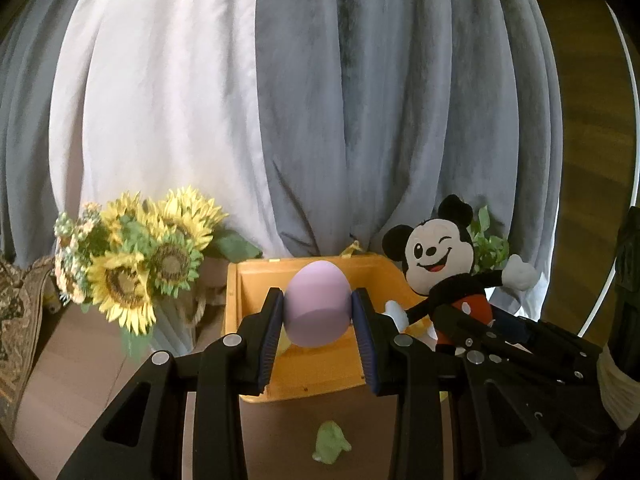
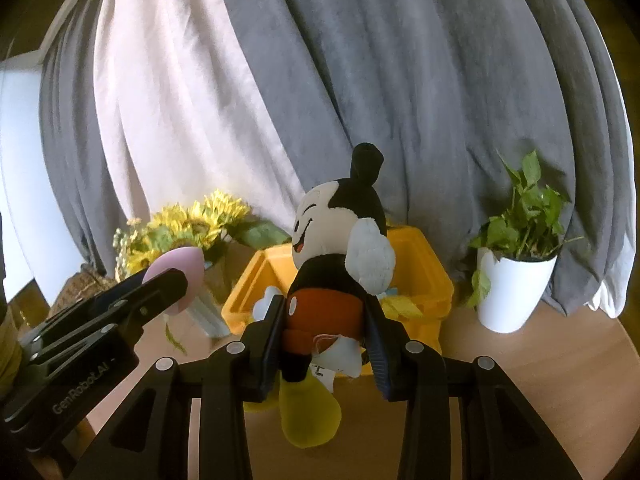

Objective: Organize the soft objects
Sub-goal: 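Lift the pink ball and Mickey plush and carry both over the crate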

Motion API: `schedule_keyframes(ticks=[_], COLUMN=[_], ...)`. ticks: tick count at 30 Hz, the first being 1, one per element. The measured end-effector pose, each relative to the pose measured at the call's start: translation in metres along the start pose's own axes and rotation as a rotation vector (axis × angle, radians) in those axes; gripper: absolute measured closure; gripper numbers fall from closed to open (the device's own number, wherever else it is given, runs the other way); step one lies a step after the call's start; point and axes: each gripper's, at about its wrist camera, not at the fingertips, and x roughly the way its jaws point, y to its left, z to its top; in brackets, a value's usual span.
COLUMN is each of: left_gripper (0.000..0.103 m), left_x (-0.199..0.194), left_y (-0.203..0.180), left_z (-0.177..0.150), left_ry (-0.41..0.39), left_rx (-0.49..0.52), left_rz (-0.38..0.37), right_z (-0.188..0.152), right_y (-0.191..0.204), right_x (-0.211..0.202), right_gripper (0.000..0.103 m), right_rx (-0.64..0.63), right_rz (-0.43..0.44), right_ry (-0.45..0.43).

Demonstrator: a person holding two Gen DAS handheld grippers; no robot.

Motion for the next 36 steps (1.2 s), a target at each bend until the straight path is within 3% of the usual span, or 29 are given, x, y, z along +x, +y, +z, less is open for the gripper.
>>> schedule_keyframes(ticks=[19, 36], left_gripper=[0.068, 0.068], left_x=[0.062, 0.156], left_y=[0.018, 0.035], left_z=[0.031, 0.02], left_ry=[-0.015, 0.102], left_rx=[0.046, 0.024], left_rz=[-0.046, -0.045], right_z=[0.035, 0.042], right_y=[0.0, -0.023], right_x=[0.052, 0.139], right_gripper=[0.064, 0.064], right_rx=[0.005, 0.059], right_rz=[-0.032, -0.051], right_ry=[-0.021, 0.056])
